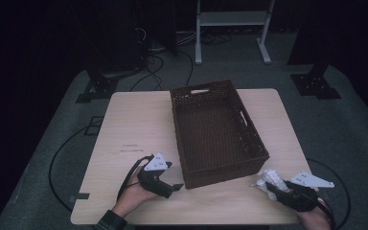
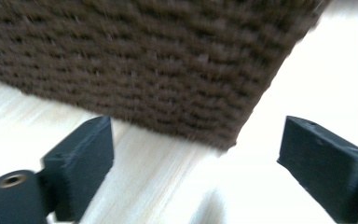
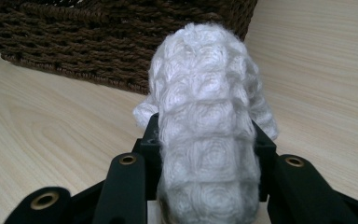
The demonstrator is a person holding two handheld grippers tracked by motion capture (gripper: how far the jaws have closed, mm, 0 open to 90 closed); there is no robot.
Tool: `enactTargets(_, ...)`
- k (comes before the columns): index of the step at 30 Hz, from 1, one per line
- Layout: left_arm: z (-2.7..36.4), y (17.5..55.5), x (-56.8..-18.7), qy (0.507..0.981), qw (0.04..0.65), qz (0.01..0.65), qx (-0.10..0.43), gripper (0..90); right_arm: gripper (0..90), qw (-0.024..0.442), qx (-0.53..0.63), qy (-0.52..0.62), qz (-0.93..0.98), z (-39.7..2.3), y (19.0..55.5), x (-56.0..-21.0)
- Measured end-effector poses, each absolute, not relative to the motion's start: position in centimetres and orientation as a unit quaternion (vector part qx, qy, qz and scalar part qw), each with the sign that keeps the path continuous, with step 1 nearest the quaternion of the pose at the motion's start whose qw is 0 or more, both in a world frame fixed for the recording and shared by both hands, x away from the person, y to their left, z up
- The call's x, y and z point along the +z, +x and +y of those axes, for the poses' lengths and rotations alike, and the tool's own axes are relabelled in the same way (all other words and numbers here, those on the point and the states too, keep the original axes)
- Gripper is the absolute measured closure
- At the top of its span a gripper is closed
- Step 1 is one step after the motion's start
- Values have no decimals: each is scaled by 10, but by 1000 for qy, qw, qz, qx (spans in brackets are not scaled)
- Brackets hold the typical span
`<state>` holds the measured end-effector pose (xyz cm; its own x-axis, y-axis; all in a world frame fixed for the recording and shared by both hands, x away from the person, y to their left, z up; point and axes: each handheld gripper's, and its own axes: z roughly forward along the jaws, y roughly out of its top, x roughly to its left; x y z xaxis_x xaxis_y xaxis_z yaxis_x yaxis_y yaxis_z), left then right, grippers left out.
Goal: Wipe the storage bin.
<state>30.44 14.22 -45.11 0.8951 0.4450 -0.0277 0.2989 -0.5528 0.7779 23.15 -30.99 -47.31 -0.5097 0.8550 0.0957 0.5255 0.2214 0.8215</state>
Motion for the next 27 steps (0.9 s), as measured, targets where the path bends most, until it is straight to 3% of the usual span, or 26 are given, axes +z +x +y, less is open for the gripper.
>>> enactTargets(5,137,302,-462,882,411,212,89,25,605,192,425,455,759,-310,232,-473)
enactTargets(27,108,312,-500,892,379,220,112,61,605,189,426,451,761,-307,235,-475)
